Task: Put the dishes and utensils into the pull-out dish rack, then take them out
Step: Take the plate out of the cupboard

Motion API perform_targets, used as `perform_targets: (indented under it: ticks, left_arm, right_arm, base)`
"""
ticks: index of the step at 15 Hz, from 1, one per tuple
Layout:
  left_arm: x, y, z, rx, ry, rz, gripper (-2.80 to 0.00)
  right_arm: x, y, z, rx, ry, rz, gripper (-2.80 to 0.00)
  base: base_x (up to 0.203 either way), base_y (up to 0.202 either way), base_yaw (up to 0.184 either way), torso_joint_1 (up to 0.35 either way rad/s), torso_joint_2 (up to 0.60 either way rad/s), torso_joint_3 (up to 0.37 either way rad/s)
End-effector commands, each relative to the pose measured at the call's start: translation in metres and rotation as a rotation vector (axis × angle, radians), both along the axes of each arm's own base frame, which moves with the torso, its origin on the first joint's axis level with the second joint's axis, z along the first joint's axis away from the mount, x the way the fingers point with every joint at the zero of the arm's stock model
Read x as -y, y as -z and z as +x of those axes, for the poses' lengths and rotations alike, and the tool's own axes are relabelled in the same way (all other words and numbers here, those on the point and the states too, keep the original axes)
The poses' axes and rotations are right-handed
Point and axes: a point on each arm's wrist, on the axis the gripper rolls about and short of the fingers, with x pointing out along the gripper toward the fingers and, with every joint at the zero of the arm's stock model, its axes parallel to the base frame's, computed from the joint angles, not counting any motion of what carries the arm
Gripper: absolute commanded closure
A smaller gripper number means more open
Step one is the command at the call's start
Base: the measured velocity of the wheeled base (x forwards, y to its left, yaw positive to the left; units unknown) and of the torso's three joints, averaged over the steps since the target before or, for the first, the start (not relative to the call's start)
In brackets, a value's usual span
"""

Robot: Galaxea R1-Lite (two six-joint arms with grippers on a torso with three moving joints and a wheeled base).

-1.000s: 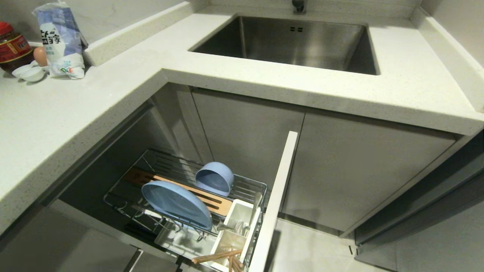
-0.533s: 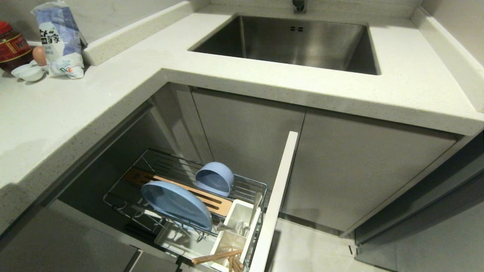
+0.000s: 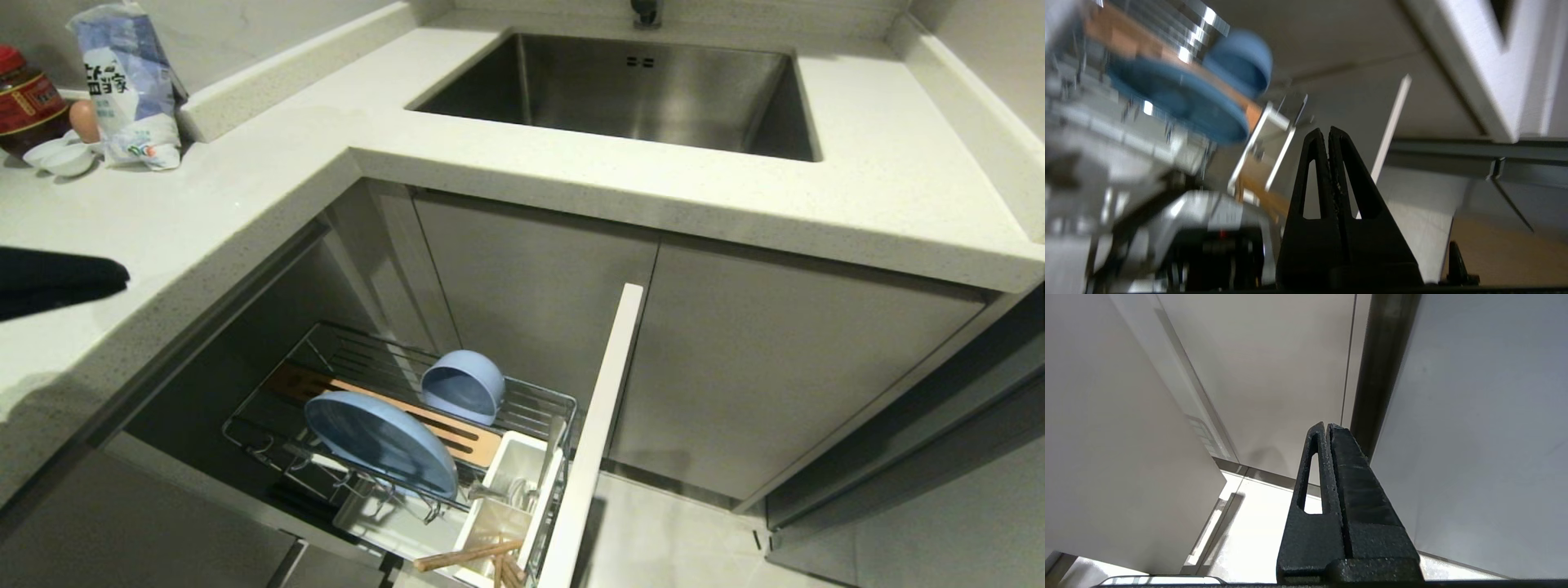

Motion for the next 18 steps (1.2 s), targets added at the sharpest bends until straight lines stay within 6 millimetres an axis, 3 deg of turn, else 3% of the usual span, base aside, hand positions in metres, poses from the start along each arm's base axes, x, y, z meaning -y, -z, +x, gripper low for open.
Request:
perform_targets:
  ticks: [1, 3, 4, 9, 14, 18]
  left_arm:
    - [0.014, 0.016, 0.012, -0.167, 0.011, 0.025, 0.00]
    - [0.022, 0.029, 0.024, -0.273, -0.041, 0.047, 0.00]
    - [0.026, 0.036, 0.029, -0.324, -0.077, 0.060, -2.80]
    - [0.057, 0.081, 0.067, -0.507, -0.153, 0.159, -2.80]
    - [0.100, 0.136, 0.103, -0.519, -0.319, 0.262, -2.80]
    - [0.123, 0.163, 0.136, -0.432, -0.443, 0.289, -2.80]
  right_arm:
    - [0.000, 0.007, 0.002, -0.025, -0.001, -0.001, 0.00]
    - [0.000, 0.007, 0.002, -0.025, -0.001, 0.001, 0.00]
    - [0.000, 0.007, 0.002, -0.025, -0.001, 0.000, 0.00]
    - [0.000, 0.007, 0.002, -0.025, -0.001, 0.001, 0.00]
    - [0.000, 0.007, 0.002, -0.025, -0.001, 0.001, 0.00]
    - [0.000, 0.007, 0.002, -0.025, -0.001, 0.001, 0.00]
  base:
    - [0.000, 0.000, 0.000, 0.000, 0.00, 0.000]
    - [0.000, 0.000, 0.000, 0.000, 0.00, 0.000]
    - [0.000, 0.000, 0.000, 0.000, 0.00, 0.000]
    - [0.000, 0.000, 0.000, 0.000, 0.00, 0.000]
    - [0.000, 0.000, 0.000, 0.000, 0.00, 0.000]
    - [0.000, 0.000, 0.000, 0.000, 0.00, 0.000]
